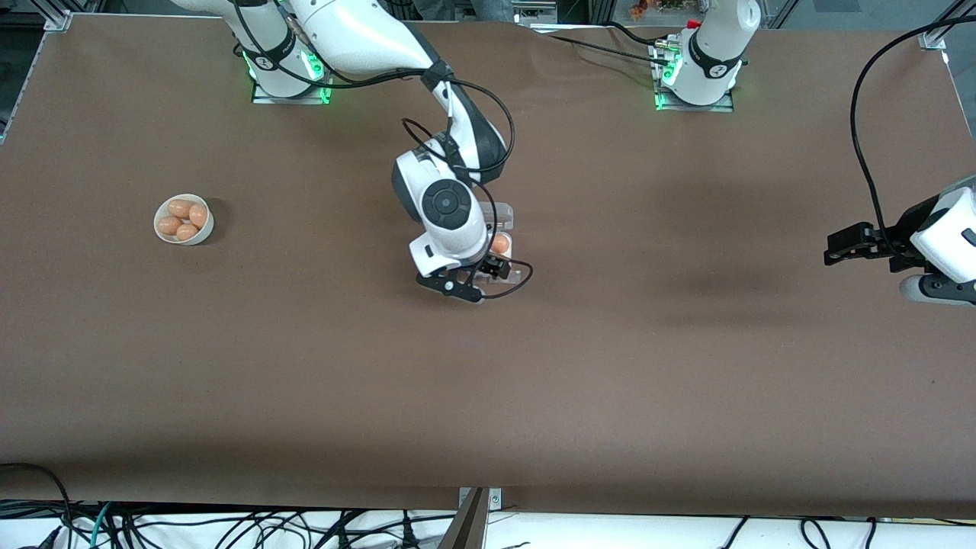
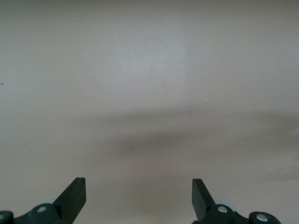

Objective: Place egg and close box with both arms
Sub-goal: 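Lower the egg into the empty box slot and open the right gripper, then retract the right gripper to rest while the left gripper reaches the lid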

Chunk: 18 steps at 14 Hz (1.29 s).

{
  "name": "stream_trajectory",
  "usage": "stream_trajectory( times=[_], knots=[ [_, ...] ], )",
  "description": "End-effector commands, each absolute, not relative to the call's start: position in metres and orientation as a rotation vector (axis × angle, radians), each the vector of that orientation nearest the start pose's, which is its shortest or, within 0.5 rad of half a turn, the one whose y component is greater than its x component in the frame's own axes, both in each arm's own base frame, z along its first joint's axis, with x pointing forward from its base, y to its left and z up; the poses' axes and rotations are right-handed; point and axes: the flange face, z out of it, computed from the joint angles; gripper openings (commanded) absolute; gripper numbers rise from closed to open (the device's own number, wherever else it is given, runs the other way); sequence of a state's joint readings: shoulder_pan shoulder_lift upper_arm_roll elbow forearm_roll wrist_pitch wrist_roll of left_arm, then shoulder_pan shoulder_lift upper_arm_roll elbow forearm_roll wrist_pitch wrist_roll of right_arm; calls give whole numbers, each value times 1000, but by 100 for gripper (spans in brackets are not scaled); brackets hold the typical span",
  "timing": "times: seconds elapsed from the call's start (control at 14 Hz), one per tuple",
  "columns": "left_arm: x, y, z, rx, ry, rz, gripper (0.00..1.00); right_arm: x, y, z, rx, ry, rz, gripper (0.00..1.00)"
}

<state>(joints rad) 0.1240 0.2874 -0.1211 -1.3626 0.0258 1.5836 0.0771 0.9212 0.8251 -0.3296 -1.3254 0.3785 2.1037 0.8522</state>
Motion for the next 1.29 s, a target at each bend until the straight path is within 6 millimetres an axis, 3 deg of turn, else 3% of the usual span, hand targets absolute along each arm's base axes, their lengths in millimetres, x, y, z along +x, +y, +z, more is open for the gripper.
stream_trajectory(
  times=[0.0, 0.14, 0.21, 0.29, 0.43, 0.57, 0.64, 0.86, 1.07, 1.14, 1.21],
  knots=[
    [642, 9, 559, -3173, 93, 85, 100, 592, 446, 287, -2999, 564, 116, 100],
    [639, -5, 562, -3180, -7, 95, 95, 612, 416, 309, -3025, 585, 37, 100],
    [638, -28, 563, -3187, -36, 101, 94, 614, 408, 316, -3037, 558, 42, 100],
    [634, -53, 562, -3193, -43, 130, 93, 617, 399, 320, -3049, 543, 56, 100],
    [621, -114, 556, -3188, -94, 223, 74, 627, 370, 332, -3089, 535, 76, 100],
    [607, -172, 554, -3174, -158, 247, 67, 634, 344, 334, -3131, 506, 96, 100],
    [598, -200, 552, -3185, -176, 277, 57, 638, 327, 341, -3134, 479, 101, 100],
    [582, -243, 542, -3251, -256, 462, 16, 649, 255, 374, -3133, 406, 135, 100],
    [562, -285, 519, -3233, -188, 679, 5, 655, 172, 388, -3163, 270, 182, 100],
    [555, -305, 507, -3212, -155, 717, 4, 651, 150, 394, -3174, 227, 190, 100],
    [545, -335, 486, -3173, -131, 773, 3, 649, 115, 408, -3175, 221, 180, 100]
  ],
)
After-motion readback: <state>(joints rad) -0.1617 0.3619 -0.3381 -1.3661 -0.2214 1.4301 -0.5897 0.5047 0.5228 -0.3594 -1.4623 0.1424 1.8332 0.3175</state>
